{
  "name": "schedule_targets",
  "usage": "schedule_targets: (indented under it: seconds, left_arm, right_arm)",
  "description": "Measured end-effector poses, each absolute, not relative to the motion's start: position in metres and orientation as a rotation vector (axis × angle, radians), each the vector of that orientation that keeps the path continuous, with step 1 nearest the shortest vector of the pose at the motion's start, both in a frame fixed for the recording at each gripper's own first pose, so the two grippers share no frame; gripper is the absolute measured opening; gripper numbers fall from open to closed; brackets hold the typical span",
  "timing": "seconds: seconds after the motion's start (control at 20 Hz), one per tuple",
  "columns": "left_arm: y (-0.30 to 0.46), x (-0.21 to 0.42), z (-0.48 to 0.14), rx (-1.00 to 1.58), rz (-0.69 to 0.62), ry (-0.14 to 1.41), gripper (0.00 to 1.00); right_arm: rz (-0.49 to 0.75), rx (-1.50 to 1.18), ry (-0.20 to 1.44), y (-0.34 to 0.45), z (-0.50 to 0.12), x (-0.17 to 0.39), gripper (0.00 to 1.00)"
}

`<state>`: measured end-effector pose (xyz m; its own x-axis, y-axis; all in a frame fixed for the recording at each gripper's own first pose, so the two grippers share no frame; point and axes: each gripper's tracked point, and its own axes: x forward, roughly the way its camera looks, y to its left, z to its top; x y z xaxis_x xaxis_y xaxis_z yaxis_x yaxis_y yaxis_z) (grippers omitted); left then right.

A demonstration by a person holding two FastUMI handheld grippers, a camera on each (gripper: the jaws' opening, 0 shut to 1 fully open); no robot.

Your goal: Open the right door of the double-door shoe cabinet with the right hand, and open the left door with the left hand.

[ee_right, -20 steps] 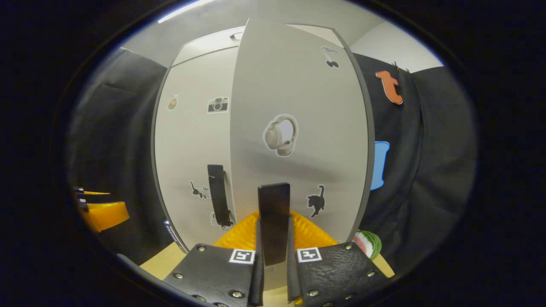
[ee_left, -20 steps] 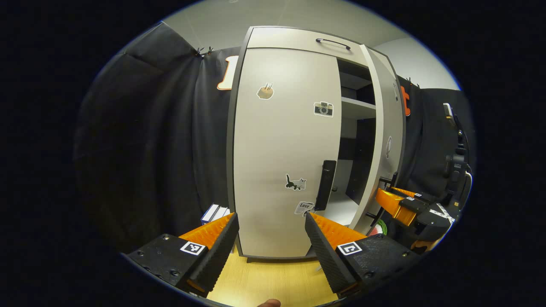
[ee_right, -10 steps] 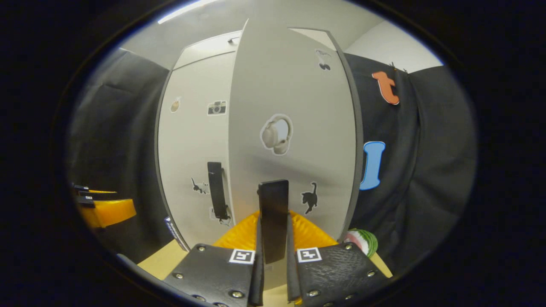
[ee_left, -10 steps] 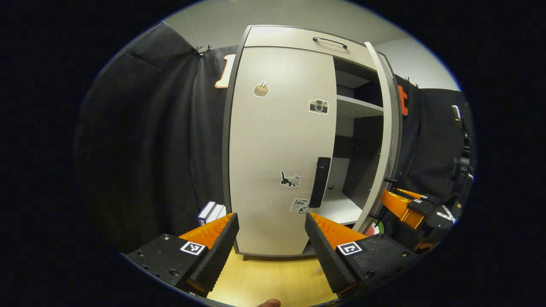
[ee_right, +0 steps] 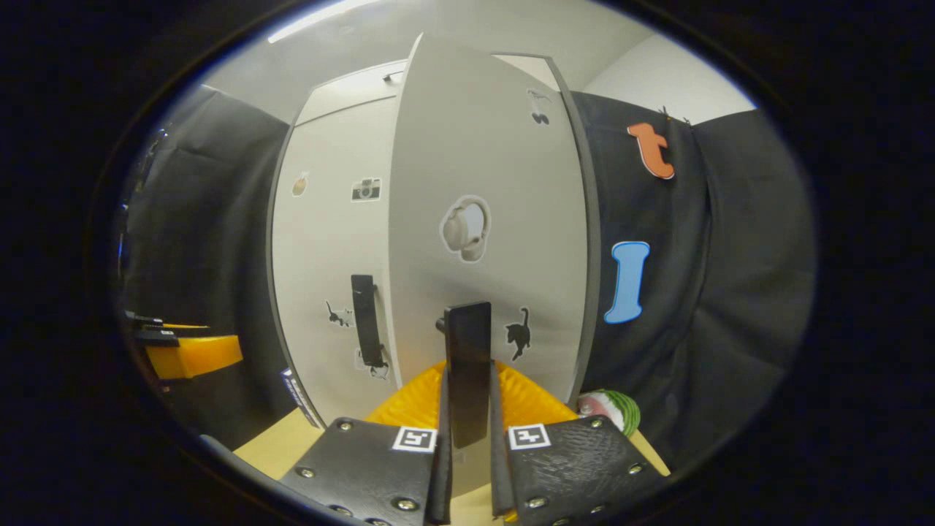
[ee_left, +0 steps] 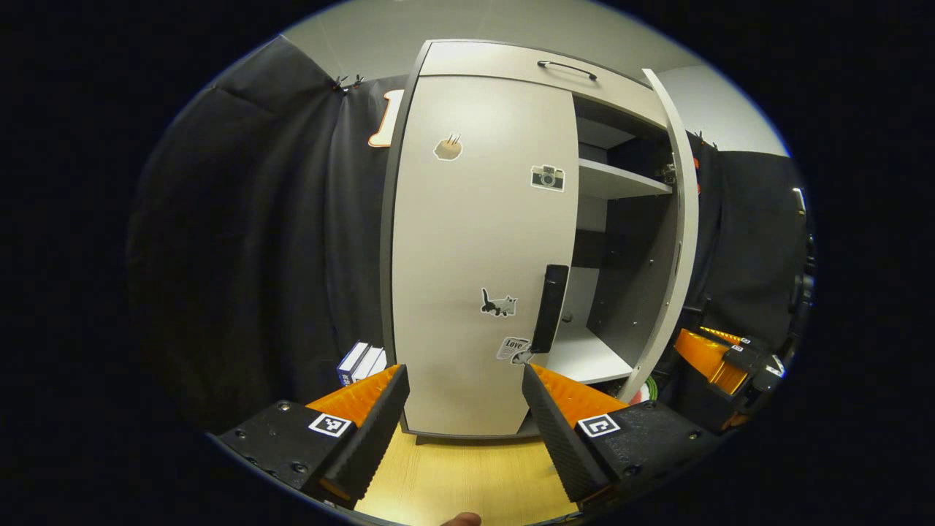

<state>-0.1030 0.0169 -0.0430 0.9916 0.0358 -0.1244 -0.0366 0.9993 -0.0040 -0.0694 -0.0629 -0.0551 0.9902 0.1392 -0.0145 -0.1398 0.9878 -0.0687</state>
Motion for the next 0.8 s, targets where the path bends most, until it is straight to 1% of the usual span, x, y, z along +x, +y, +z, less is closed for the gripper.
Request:
schedule_targets:
  seconds: [0.2,0.25,0.3,0.35,0.4,0.5,0.55,0.75,0.8]
  left_arm:
    - [0.013,-0.103,-0.043,-0.004,0.025,0.122,0.94]
    - [0.011,-0.102,-0.043,-0.003,0.021,0.123,0.94]
    - [0.01,-0.102,-0.044,-0.004,0.019,0.121,0.94]
    - [0.01,-0.1,-0.043,-0.006,0.017,0.116,0.94]
    - [0.009,-0.099,-0.045,-0.01,0.017,0.115,0.97]
    - [0.007,-0.099,-0.046,-0.017,0.013,0.119,0.97]
    - [0.009,-0.098,-0.046,-0.017,0.016,0.117,0.94]
    - [0.011,-0.1,-0.048,-0.011,0.019,0.117,0.94]
    - [0.012,-0.1,-0.048,-0.013,0.02,0.117,0.97]
  right_arm:
    - [0.151,-0.048,0.015,-0.071,-0.059,-0.081,0.21]
    - [0.147,-0.039,-0.003,-0.074,-0.057,-0.08,0.17]
    - [0.141,-0.049,0.011,-0.074,-0.055,-0.082,0.1]
    - [0.14,-0.075,0.022,-0.071,-0.056,-0.078,0.09]
    - [0.131,-0.086,0.021,-0.069,-0.056,-0.078,0.1]
    - [0.113,-0.091,-0.005,-0.071,-0.055,-0.08,0.09]
    - [0.104,-0.086,-0.01,-0.07,-0.055,-0.079,0.09]
    - [0.084,-0.089,-0.008,-0.072,-0.055,-0.08,0.09]
    - [0.079,-0.085,-0.009,-0.072,-0.054,-0.08,0.09]
